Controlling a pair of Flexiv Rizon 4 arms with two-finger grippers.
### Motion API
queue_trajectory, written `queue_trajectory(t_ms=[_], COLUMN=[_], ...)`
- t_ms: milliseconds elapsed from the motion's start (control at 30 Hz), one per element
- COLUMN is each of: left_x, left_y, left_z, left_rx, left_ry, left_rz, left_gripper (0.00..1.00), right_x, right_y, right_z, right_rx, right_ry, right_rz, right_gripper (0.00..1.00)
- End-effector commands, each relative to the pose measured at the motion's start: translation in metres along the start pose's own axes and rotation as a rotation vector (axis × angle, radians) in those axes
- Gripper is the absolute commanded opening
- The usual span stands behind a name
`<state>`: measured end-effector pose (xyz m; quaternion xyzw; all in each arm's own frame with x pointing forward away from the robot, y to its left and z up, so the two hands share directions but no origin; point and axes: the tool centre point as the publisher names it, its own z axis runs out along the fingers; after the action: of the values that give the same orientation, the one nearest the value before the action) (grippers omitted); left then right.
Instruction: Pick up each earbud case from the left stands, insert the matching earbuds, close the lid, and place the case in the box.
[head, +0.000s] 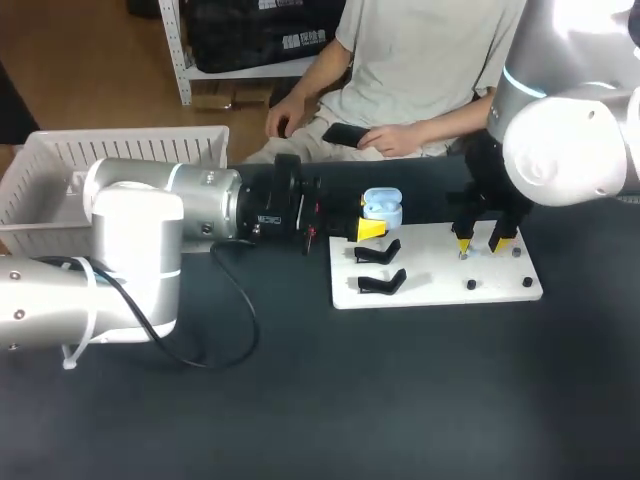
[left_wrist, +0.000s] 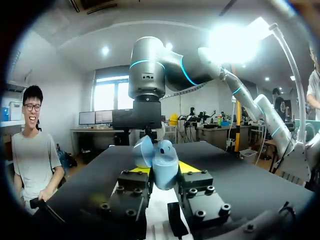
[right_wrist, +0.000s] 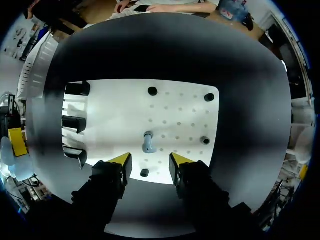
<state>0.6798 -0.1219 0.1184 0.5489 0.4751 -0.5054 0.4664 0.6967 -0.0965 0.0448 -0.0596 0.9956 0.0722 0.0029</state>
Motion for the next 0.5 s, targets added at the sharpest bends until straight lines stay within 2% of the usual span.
queue_trajectory(t_ms=[33,500], left_x=[0.0,0.0], left_y=[-0.0019,-0.0019], left_z=[0.0005,0.0005], left_rx=[-0.007,-0.007], left_ry=[0.0,0.0], left_rz=[0.003,0.003], left_gripper=[0.0,0.0], right_x=[-0.0042,-0.0107], right_y=[0.001,0.0007], right_z=[0.0045,0.0091], right_rx=[0.003,0.001], right_ry=[0.006,0.008], right_rz=[0.0,0.026], right_gripper=[0.46,0.4])
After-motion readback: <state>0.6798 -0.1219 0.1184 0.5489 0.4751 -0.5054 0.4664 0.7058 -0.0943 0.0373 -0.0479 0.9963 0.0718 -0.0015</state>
